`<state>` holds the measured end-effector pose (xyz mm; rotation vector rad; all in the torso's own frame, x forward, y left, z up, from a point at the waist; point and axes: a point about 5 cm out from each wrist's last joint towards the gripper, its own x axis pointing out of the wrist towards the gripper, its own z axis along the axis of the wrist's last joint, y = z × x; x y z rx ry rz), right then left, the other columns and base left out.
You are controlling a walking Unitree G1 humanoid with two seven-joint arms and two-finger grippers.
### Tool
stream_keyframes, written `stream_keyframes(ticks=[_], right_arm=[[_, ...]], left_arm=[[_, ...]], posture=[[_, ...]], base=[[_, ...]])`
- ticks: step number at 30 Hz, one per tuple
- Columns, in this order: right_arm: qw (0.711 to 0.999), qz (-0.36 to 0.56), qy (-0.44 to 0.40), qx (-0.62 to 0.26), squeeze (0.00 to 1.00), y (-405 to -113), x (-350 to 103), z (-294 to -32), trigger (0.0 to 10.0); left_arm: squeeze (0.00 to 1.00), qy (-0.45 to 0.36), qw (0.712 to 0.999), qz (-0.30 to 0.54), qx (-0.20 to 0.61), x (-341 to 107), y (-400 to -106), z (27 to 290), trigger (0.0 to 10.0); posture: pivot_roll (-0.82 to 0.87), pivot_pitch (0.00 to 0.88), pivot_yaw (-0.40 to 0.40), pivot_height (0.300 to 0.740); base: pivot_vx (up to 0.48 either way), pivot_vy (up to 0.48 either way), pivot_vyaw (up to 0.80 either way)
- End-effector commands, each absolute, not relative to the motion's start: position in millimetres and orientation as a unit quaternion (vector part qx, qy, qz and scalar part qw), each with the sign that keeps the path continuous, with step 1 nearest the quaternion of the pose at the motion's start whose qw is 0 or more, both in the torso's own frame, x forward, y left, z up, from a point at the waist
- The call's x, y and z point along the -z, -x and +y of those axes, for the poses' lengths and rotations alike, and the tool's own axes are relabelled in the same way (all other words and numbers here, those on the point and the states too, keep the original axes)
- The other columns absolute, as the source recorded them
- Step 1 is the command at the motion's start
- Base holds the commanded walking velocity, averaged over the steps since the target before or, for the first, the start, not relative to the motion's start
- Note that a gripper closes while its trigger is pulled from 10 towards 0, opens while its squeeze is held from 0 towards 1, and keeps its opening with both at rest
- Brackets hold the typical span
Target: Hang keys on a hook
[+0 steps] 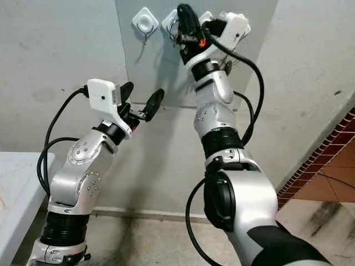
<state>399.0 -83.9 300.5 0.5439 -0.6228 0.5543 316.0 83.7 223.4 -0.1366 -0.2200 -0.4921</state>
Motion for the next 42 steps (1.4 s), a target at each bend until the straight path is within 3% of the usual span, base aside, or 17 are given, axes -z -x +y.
stream_keyframes(ticks=[1, 9, 22, 29, 42], right_arm=[[0.867, -0.324, -0.261, -0.274, 0.00, -396.8, -314.7, -82.9, 10.0], [0.866, -0.323, -0.264, -0.275, 0.00, -396.9, -320.1, -76.4, 10.0], [0.905, -0.268, -0.242, -0.224, 0.00, -403.4, -311.0, -67.7, 10.0], [0.911, -0.258, -0.238, -0.216, 0.00, -404.4, -307.9, -66.8, 10.0], [0.915, -0.232, -0.209, -0.257, 0.00, -401.6, -296.0, -52.2, 10.0]], left_arm=[[0.00, 0.066, 0.960, -0.117, 0.244, -229.1, -316.1, 81.9, 10.0], [0.00, 0.068, 0.960, -0.118, 0.243, -229.2, -315.9, 81.8, 10.0], [0.00, 0.072, 0.960, -0.119, 0.243, -230.3, -315.1, 81.9, 10.0], [0.00, 0.072, 0.960, -0.119, 0.242, -230.3, -314.9, 81.8, 10.0], [0.00, 0.076, 0.960, -0.120, 0.240, -231.8, -316.4, 82.4, 10.0]], posture=[[0.03, 0.002, -0.039, 0.740], [0.03, 0.003, -0.040, 0.740], [0.03, 0.006, -0.043, 0.740], [0.03, 0.006, -0.043, 0.740], [0.03, 0.006, -0.046, 0.740]], base=[[0.000, 0.000, 0.00], [0.000, 0.000, 0.00], [0.000, 0.000, 0.00], [0.000, 0.000, 0.00], [0.000, 0.000, 0.00]])
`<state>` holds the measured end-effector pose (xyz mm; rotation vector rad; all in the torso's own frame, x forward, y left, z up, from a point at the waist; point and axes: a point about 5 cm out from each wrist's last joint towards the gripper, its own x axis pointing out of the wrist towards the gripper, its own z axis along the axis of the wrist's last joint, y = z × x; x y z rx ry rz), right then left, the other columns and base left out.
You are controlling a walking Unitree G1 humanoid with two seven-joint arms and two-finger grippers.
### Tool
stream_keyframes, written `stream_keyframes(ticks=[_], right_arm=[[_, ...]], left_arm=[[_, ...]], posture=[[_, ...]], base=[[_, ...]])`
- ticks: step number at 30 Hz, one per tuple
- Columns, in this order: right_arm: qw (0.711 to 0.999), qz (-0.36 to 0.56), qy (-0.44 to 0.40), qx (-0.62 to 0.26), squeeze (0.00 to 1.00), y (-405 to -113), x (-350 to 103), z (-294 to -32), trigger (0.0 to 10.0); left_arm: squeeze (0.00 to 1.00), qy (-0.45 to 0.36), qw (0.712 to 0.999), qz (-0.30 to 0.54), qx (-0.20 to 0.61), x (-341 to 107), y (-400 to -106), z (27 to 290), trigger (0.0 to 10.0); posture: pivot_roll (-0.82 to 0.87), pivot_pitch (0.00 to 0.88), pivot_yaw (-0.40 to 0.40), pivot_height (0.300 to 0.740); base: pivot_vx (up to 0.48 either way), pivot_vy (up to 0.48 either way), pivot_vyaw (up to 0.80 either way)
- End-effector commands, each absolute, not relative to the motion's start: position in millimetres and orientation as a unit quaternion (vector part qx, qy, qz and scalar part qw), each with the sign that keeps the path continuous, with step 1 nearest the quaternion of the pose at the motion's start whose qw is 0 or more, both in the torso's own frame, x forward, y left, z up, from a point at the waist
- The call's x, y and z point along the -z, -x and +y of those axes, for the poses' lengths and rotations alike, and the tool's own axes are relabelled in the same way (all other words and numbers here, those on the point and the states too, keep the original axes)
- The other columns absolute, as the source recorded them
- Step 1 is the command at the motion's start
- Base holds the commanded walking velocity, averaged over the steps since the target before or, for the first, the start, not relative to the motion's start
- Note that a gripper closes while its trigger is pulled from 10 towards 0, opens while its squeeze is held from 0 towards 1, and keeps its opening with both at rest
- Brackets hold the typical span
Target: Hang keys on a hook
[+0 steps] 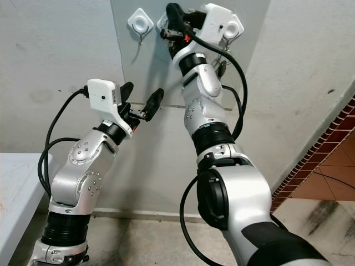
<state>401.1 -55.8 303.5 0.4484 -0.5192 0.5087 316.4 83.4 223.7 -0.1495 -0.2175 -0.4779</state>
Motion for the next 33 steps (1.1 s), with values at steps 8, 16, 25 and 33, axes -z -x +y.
stream_keyframes(ticks=[8, 16, 25, 33], right_arm=[[0.909, -0.239, -0.199, -0.279, 0.00, -399.9, -295.1, -52.5, 10.0], [0.902, -0.240, -0.185, -0.309, 0.00, -397.7, -286.8, -57.0, 10.0], [0.905, -0.227, -0.173, -0.315, 0.00, -395.1, -269.2, -62.0, 10.0], [0.913, -0.209, -0.168, -0.308, 0.00, -391.7, -250.4, -65.0, 10.0]], left_arm=[[0.00, 0.078, 0.961, -0.119, 0.237, -231.6, -316.7, 83.2, 10.0], [0.00, 0.080, 0.962, -0.118, 0.235, -231.0, -316.7, 84.1, 10.0], [0.00, 0.083, 0.961, -0.118, 0.235, -230.7, -316.7, 84.3, 10.0], [0.00, 0.083, 0.961, -0.116, 0.235, -230.5, -316.5, 84.7, 10.0]], posture=[[0.03, 0.010, -0.050, 0.740], [0.02, 0.012, -0.053, 0.740], [0.02, 0.014, -0.053, 0.740], [0.02, 0.017, -0.049, 0.740]], base=[[0.000, 0.000, 0.00], [0.000, 0.000, 0.00], [0.000, 0.000, 0.00], [0.000, 0.000, 0.00]])
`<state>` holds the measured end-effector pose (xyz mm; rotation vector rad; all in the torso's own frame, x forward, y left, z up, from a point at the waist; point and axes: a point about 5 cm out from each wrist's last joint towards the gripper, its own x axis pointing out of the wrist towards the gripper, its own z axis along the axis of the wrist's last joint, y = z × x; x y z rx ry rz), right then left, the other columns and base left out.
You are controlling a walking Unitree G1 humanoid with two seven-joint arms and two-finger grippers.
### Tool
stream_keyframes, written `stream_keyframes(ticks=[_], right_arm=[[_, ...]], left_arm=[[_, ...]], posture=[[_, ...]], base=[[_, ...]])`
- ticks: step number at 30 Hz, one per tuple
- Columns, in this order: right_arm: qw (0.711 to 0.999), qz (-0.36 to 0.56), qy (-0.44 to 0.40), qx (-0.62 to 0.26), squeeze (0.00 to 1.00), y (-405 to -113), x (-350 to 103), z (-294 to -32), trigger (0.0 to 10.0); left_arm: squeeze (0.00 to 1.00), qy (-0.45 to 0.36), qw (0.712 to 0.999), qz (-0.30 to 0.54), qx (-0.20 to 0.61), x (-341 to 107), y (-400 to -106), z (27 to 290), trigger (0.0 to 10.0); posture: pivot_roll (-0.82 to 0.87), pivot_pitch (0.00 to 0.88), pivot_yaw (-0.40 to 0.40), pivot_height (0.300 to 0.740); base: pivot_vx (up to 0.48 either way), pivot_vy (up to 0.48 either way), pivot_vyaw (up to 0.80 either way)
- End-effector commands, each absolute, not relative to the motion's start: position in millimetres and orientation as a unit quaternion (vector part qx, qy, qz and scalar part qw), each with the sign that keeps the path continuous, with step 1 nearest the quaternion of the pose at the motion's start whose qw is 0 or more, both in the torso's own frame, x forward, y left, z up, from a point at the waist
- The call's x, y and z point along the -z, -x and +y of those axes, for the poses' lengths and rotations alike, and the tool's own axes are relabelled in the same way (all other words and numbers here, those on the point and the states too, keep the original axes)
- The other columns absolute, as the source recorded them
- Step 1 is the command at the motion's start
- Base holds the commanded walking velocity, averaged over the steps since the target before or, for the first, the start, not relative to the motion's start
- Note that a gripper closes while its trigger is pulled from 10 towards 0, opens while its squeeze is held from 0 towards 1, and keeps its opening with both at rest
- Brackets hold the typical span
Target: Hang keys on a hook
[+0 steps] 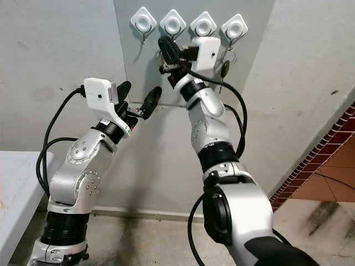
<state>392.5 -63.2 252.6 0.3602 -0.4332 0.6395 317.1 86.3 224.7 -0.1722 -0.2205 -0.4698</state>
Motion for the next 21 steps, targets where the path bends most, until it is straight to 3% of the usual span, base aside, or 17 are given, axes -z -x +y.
stream_keyframes(ticks=[1, 7, 8, 9, 10, 11, 12, 16, 17, 18, 19, 21], right_arm=[[0.913, -0.206, -0.171, -0.308, 0.00, -391.1, -248.2, -65.1, 10.0], [0.918, -0.191, -0.167, -0.305, 0.00, -386.5, -231.7, -65.8, 10.0], [0.918, -0.190, -0.167, -0.305, 0.07, -385.9, -229.9, -66.1, 10.0], [0.918, -0.188, -0.167, -0.306, 0.25, -385.0, -227.8, -66.6, 10.0], [0.918, -0.188, -0.167, -0.306, 0.25, -385.0, -227.8, -66.6, 10.0], [0.919, -0.186, -0.167, -0.304, 0.32, -384.7, -226.6, -67.0, 10.0], [0.921, -0.183, -0.166, -0.303, 0.53, -384.0, -223.8, -68.2, 10.0], [0.923, -0.182, -0.161, -0.299, 0.46, -383.6, -222.2, -69.8, 10.0], [0.923, -0.182, -0.161, -0.298, 0.29, -383.7, -222.4, -70.5, 10.0], [0.923, -0.183, -0.160, -0.297, 0.21, -383.7, -222.9, -70.9, 10.0], [0.923, -0.186, -0.160, -0.296, 0.00, -383.9, -224.7, -71.0, 10.0], [0.923, -0.187, -0.160, -0.297, 0.00, -383.9, -226.3, -70.8, 10.0]], left_arm=[[0.00, 0.083, 0.961, -0.116, 0.235, -230.5, -316.4, 84.8, 10.0], [0.00, 0.084, 0.962, -0.116, 0.233, -230.1, -316.1, 85.7, 10.0], [0.00, 0.084, 0.962, -0.116, 0.233, -230.0, -316.0, 85.7, 10.0], [0.00, 0.085, 0.962, -0.116, 0.233, -230.0, -315.9, 85.8, 10.0], [0.00, 0.085, 0.962, -0.116, 0.233, -230.0, -315.9, 85.8, 10.0], [0.00, 0.085, 0.962, -0.116, 0.233, -229.8, -315.8, 85.9, 10.0], [0.00, 0.086, 0.962, -0.116, 0.233, -229.8, -316.0, 86.2, 10.0], [0.00, 0.086, 0.962, -0.115, 0.232, -229.7, -316.1, 86.1, 10.0], [0.00, 0.087, 0.962, -0.115, 0.233, -229.8, -316.1, 86.0, 10.0], [0.00, 0.087, 0.962, -0.115, 0.233, -229.8, -316.2, 85.9, 10.0], [0.00, 0.087, 0.962, -0.115, 0.233, -229.8, -316.3, 85.6, 10.0], [0.00, 0.087, 0.962, -0.115, 0.234, -229.7, -316.5, 85.2, 10.0]], posture=[[0.02, 0.017, -0.049, 0.740], [0.02, 0.015, -0.049, 0.740], [0.02, 0.014, -0.049, 0.740], [0.02, 0.014, -0.049, 0.740], [0.02, 0.014, -0.049, 0.740], [0.02, 0.013, -0.049, 0.740], [0.02, 0.012, -0.048, 0.740], [0.02, 0.009, -0.047, 0.740], [0.02, 0.008, -0.047, 0.740], [0.02, 0.007, -0.047, 0.740], [0.02, 0.006, -0.046, 0.740], [0.02, 0.004, -0.046, 0.740]], base=[[0.000, 0.000, 0.00], [0.000, 0.000, 0.00], [0.000, 0.000, 0.00], [0.000, 0.000, 0.00], [0.000, 0.000, 0.00], [0.000, 0.000, 0.00], [0.000, 0.000, 0.00], [0.000, 0.000, 0.00], [0.000, 0.000, 0.00], [0.000, 0.000, 0.00], [0.000, 0.000, 0.00], [0.000, 0.000, 0.00]])
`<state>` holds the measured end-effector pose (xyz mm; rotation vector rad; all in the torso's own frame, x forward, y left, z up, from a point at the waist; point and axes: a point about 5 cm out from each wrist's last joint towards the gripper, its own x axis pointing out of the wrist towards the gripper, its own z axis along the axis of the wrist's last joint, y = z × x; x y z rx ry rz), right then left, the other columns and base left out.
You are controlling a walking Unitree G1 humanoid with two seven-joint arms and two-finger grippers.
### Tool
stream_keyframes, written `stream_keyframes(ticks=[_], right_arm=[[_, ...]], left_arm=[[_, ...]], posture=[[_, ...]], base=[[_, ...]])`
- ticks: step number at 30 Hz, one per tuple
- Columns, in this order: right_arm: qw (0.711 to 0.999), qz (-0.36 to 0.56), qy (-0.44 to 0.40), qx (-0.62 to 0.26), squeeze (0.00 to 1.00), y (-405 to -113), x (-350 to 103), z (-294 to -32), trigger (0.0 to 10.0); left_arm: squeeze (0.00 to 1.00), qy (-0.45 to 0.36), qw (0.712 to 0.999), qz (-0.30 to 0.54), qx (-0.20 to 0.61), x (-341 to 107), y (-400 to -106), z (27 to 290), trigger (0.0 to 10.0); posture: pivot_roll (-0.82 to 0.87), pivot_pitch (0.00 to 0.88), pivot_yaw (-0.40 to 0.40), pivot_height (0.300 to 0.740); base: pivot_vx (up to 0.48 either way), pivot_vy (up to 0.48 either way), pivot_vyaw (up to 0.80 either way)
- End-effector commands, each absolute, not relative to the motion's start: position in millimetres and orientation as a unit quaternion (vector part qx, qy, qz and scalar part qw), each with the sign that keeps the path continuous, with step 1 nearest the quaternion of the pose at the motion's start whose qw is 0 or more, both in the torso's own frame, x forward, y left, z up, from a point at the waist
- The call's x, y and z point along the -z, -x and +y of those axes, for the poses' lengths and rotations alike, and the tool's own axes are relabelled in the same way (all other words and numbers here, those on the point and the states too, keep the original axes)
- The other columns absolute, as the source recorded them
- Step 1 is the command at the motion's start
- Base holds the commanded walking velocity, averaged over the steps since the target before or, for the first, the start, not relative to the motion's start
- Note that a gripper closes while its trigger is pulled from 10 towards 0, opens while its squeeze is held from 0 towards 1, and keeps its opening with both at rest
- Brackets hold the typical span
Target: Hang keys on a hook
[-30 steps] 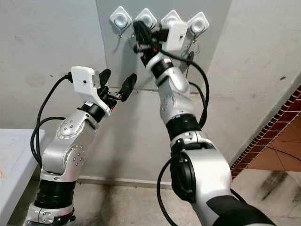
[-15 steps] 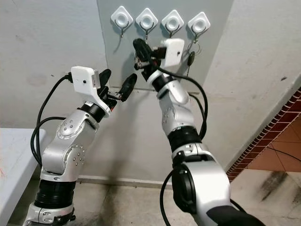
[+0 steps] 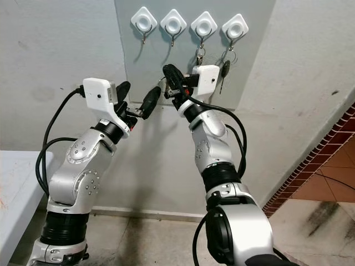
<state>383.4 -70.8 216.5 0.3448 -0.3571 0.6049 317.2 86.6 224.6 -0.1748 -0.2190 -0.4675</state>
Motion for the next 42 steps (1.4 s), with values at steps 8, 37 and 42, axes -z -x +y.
stream_keyframes(ticks=[8, 37, 42], right_arm=[[0.926, -0.177, -0.155, -0.294, 0.00, -381.6, -218.5, -71.0, 10.0], [0.988, 0.027, -0.073, -0.130, 0.00, -323.5, -61.6, -168.7, 10.0], [0.989, 0.095, -0.045, -0.107, 0.00, -304.1, -30.3, -176.5, 10.0]], left_arm=[[0.00, 0.090, 0.963, -0.108, 0.230, -224.4, -317.5, 85.5, 10.0], [0.00, 0.073, 0.987, 0.135, 0.054, -46.0, -304.4, 151.6, 10.0], [0.00, 0.055, 0.982, 0.176, 0.040, -16.6, -291.7, 156.2, 10.0]], posture=[[0.02, 0.000, -0.050, 0.740], [0.00, 0.000, -0.023, 0.740], [-0.01, 0.000, -0.014, 0.740]], base=[[0.000, 0.000, 0.00], [0.000, 0.000, 0.00], [0.000, 0.000, 0.00]])
